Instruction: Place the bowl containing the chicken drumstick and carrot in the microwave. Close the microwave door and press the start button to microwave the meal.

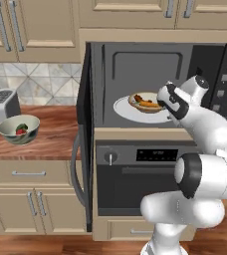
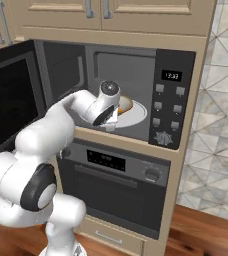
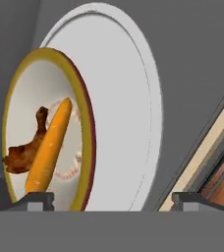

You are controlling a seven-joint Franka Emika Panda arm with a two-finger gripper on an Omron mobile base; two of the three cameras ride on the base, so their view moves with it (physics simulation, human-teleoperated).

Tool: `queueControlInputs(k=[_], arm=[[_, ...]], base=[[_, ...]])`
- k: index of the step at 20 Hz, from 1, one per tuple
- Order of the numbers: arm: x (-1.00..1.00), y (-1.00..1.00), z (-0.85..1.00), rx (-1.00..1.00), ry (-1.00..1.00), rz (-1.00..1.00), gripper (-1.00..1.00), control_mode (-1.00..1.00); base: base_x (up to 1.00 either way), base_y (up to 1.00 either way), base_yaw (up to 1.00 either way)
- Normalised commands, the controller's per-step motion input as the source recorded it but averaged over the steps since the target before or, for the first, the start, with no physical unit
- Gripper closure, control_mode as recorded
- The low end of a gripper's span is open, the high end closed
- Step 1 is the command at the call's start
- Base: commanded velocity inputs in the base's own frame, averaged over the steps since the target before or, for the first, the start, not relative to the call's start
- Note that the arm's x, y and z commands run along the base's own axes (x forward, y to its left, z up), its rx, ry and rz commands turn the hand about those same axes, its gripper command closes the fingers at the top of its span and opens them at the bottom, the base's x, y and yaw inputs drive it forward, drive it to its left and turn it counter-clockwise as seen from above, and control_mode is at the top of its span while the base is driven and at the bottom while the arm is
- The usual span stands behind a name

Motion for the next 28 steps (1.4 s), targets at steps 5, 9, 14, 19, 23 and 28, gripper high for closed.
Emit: queueControlInputs(k=[5,9,14,19,23,28], arm=[[-1.00,0.08,0.33,-0.16,-0.12,0.15,-1.00,-1.00],[-1.00,0.11,0.58,-0.32,-0.04,0.23,-1.00,-1.00],[-1.00,0.33,0.82,-0.40,-0.04,0.26,-1.00,-1.00],[-1.00,0.18,0.53,-0.42,0.00,0.29,-1.00,-1.00],[-1.00,0.03,0.53,-0.44,0.01,0.24,-1.00,-1.00],[-1.00,0.11,0.57,-0.46,0.00,0.24,-1.00,-1.00]], base=[[0.00,0.00,0.00],[0.00,0.00,0.00],[0.00,0.00,0.00],[0.00,0.00,0.00],[0.00,0.00,0.00],[0.00,0.00,0.00]])
